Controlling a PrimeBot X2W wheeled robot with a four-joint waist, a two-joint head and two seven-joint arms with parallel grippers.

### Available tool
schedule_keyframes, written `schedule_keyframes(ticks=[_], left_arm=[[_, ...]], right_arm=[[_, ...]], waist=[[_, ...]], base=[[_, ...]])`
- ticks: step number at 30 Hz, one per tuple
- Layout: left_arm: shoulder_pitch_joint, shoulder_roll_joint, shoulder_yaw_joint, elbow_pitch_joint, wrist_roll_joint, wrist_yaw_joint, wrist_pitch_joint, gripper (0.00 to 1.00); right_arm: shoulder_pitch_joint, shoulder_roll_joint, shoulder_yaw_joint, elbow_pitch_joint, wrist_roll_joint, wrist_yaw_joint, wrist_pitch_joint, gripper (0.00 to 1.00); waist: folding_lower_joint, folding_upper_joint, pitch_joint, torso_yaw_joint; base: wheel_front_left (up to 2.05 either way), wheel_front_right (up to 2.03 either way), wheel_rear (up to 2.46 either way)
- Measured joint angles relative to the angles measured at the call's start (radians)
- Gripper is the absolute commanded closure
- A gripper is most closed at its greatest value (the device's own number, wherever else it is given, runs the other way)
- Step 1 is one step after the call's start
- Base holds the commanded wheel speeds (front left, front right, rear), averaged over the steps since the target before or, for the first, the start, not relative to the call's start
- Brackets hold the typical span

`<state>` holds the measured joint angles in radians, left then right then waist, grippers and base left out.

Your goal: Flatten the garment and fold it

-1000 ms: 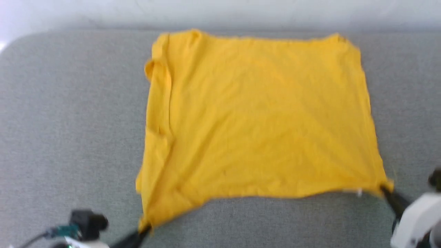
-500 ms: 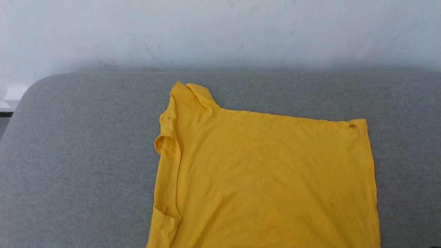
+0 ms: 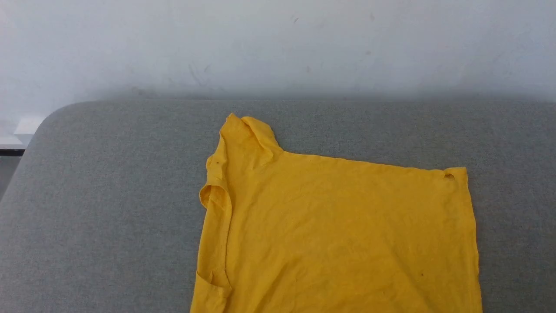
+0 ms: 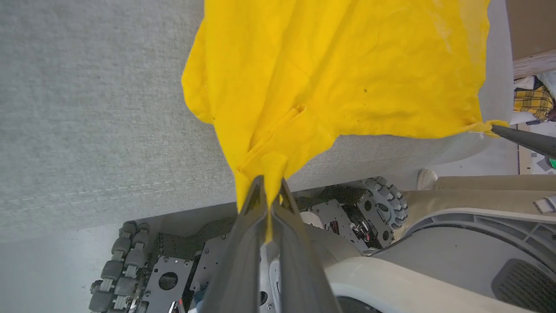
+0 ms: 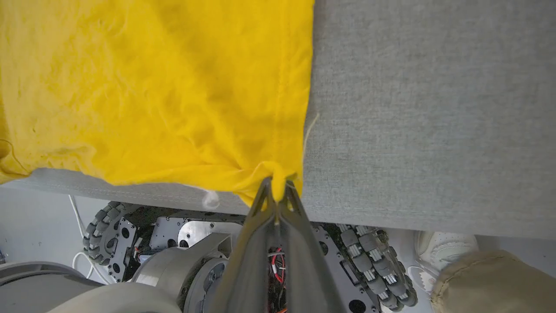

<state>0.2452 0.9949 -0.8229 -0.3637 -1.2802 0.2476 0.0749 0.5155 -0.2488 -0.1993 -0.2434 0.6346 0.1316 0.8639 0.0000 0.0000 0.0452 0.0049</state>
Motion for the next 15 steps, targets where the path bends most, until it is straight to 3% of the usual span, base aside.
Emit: schedule_keyframes(ticks=[15], left_arm=[[-0.195,0.003,0.110,-0.035,0.184,0.021,-0.108,1.00]], right_arm=[[-0.189,-0.034,-0.005,-0.016,-0.021,0.000,-0.215,1.00]], waist=[[0.0001,0.0000,0.078,-0.017]], base=[[0.00,0.00,0.00]])
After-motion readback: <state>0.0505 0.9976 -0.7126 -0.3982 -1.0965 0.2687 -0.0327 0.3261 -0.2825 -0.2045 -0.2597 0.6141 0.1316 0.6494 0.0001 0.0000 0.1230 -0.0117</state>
